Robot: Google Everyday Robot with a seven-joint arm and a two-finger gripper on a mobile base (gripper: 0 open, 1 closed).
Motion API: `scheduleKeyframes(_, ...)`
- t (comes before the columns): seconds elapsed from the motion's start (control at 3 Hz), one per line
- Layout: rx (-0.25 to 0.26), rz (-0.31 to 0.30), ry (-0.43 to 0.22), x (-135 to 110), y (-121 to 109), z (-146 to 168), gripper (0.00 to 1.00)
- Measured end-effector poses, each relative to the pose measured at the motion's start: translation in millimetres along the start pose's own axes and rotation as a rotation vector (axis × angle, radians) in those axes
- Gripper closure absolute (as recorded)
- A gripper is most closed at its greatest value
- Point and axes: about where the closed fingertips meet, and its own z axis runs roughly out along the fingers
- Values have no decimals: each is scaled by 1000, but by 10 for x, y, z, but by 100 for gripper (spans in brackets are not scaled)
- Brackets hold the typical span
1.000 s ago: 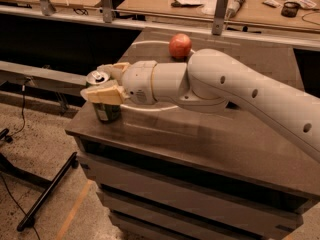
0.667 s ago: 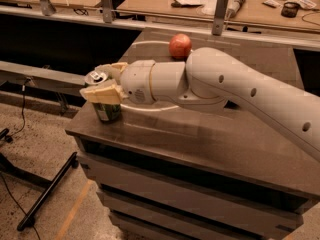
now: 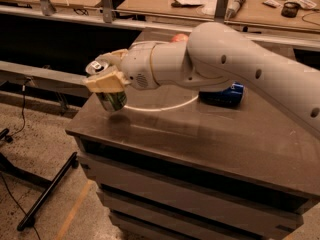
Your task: Knock green can over
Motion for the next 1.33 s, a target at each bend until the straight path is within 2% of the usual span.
scheduleKeyframes(0.33, -17, -39, 116, -89, -39, -94, 100)
scheduleKeyframes(0.67, -36, -72, 266, -77, -44, -217, 100)
scheduleKeyframes(1.0, -36, -78, 479, 102, -64, -447, 100)
scheduleKeyframes(1.33, -20, -77, 596, 218, -94, -583, 100)
